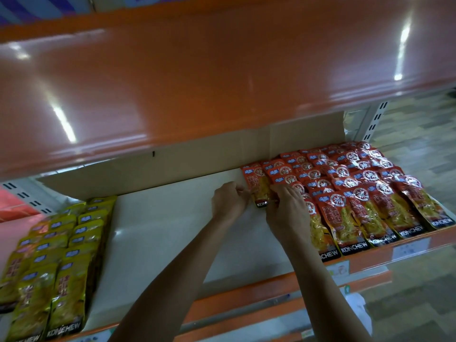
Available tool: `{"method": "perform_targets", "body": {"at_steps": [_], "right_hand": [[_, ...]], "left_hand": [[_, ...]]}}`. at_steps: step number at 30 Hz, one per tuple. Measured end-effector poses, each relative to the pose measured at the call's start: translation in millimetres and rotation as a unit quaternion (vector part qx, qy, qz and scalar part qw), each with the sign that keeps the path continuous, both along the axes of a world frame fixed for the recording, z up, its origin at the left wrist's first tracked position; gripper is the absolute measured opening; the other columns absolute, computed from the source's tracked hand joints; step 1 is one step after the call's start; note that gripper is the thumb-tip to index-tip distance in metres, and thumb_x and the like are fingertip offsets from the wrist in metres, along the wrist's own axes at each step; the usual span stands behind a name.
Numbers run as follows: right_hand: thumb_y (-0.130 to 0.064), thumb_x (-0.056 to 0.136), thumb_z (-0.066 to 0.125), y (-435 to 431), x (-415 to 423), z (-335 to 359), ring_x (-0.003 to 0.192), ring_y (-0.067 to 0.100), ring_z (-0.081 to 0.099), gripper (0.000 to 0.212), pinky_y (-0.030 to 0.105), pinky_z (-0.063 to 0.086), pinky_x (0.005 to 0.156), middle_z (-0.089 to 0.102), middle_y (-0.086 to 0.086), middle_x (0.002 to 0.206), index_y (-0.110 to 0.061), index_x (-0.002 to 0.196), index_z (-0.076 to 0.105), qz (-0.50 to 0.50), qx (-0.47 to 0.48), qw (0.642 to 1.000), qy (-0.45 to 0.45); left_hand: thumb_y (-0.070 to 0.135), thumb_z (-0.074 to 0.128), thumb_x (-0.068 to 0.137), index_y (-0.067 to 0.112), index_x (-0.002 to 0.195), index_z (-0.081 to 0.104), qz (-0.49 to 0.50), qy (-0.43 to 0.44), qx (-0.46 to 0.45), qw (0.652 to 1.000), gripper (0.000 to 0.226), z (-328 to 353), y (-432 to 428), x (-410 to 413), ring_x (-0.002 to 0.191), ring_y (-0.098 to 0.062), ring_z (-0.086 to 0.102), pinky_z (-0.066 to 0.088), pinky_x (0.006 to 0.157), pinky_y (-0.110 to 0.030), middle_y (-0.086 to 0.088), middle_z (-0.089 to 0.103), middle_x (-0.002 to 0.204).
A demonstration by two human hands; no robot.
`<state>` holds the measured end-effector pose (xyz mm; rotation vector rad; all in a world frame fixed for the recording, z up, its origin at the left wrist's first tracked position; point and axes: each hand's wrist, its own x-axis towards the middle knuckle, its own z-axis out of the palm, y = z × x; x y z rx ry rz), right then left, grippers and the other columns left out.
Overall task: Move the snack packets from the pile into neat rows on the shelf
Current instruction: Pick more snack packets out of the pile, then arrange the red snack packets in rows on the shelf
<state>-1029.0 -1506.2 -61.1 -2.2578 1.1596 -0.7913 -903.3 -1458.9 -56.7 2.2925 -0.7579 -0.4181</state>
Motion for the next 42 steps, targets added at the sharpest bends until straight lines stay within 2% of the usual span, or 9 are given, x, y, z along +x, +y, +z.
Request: {"method": "perform_targets", "body": {"at_steps": [9, 15, 17, 21, 23, 27, 32, 36, 42], "right_hand": [[-0.011, 0.09, 0.058, 81, 48, -11, 0.13, 0.022, 0.044, 0.039, 0.033, 0.036, 0.108, 0.056, 0.005, 0.134, -0.01, 0.129, 0.056, 0.102, 0.015, 0.995, 0.016], [-0.012, 0.089, 0.06, 176, 100, -8, 0.123, 0.026, 0.052, 0.034, 0.039, 0.04, 0.106, 0.062, 0.009, 0.126, -0.007, 0.123, 0.061, 0.188, -0.021, 0.982, 0.011], [-0.007, 0.084, 0.063, 215, 118, -4, 0.116, 0.031, 0.057, 0.033, 0.04, 0.044, 0.102, 0.065, 0.012, 0.119, -0.004, 0.116, 0.064, 0.213, -0.033, 0.976, -0.006], [-0.006, 0.067, 0.057, 303, 152, 4, 0.086, 0.036, 0.063, 0.027, 0.04, 0.052, 0.075, 0.069, 0.015, 0.089, -0.004, 0.092, 0.067, 0.261, -0.041, 0.964, -0.034], [-0.005, 0.065, 0.059, 345, 170, 5, 0.086, 0.036, 0.061, 0.029, 0.039, 0.05, 0.072, 0.067, 0.013, 0.09, -0.009, 0.093, 0.066, 0.283, -0.04, 0.958, -0.018], [0.003, 0.064, 0.065, 422, 199, 2, 0.097, 0.035, 0.059, 0.043, 0.038, 0.046, 0.085, 0.067, 0.012, 0.101, -0.009, 0.105, 0.066, 0.318, -0.024, 0.947, -0.026], [-0.002, 0.078, 0.066, 494, 226, 2, 0.116, 0.032, 0.054, 0.041, 0.038, 0.04, 0.1, 0.063, 0.012, 0.121, -0.007, 0.119, 0.063, 0.338, -0.018, 0.941, -0.014], [-0.012, 0.087, 0.063, 536, 252, 4, 0.126, 0.026, 0.045, 0.041, 0.036, 0.033, 0.109, 0.057, 0.007, 0.132, -0.011, 0.128, 0.057, 0.37, -0.024, 0.928, 0.025], [-0.015, 0.088, 0.062, 592, 309, -2, 0.127, 0.023, 0.045, 0.041, 0.03, 0.033, 0.106, 0.056, 0.005, 0.134, -0.012, 0.128, 0.056, 0.419, -0.001, 0.907, 0.038]], "left_hand": [[0.025, 0.056, 0.094, 0.02, 0.125, 0.06, -0.058, -0.192, 0.002, 0.98, 0.032, 1, 91, 15, 0.115, -0.016, 0.054, 0.047, 0.09, -0.027, 0.001, 0.063, 0.121], [0.015, 0.067, 0.083, 0.012, 0.11, 0.069, 0.004, -0.272, -0.016, 0.962, 0.027, 5, 203, 49, 0.106, -0.028, 0.06, 0.052, 0.085, -0.036, -0.007, 0.068, 0.106], [0.012, 0.07, 0.076, 0.012, 0.103, 0.071, 0.025, -0.29, -0.015, 0.957, 0.027, 5, 246, 65, 0.098, -0.032, 0.062, 0.056, 0.075, -0.038, -0.008, 0.069, 0.098], [0.015, 0.064, 0.068, 0.016, 0.092, 0.069, 0.064, -0.327, 0.003, 0.943, 0.025, 9, 339, 94, 0.09, -0.034, 0.06, 0.052, 0.067, -0.036, -0.006, 0.066, 0.09], [0.016, 0.064, 0.066, 0.017, 0.093, 0.069, 0.09, -0.335, -0.006, 0.938, 0.028, 11, 384, 108, 0.09, -0.033, 0.061, 0.052, 0.071, -0.037, -0.005, 0.068, 0.092], [0.028, 0.053, 0.065, 0.017, 0.089, 0.07, 0.13, -0.345, -0.001, 0.93, 0.032, 10, 468, 130, 0.088, -0.031, 0.063, 0.05, 0.065, -0.033, -0.002, 0.069, 0.087], [0.024, 0.07, 0.076, 0.011, 0.11, 0.067, 0.184, -0.337, 0.024, 0.923, 0.037, 5, 549, 158, 0.102, -0.034, 0.062, 0.052, 0.077, -0.041, -0.007, 0.07, 0.106], [0.029, 0.068, 0.084, 0.011, 0.124, 0.06, 0.226, -0.311, 0.042, 0.922, 0.044, 2, 600, 176, 0.114, -0.033, 0.055, 0.049, 0.087, -0.043, -0.009, 0.065, 0.119], [0.034, 0.063, 0.088, 0.013, 0.132, 0.052, 0.294, -0.28, 0.074, 0.911, 0.05, -6, 667, 218, 0.121, -0.035, 0.048, 0.044, 0.091, -0.045, -0.011, 0.059, 0.128]]}}
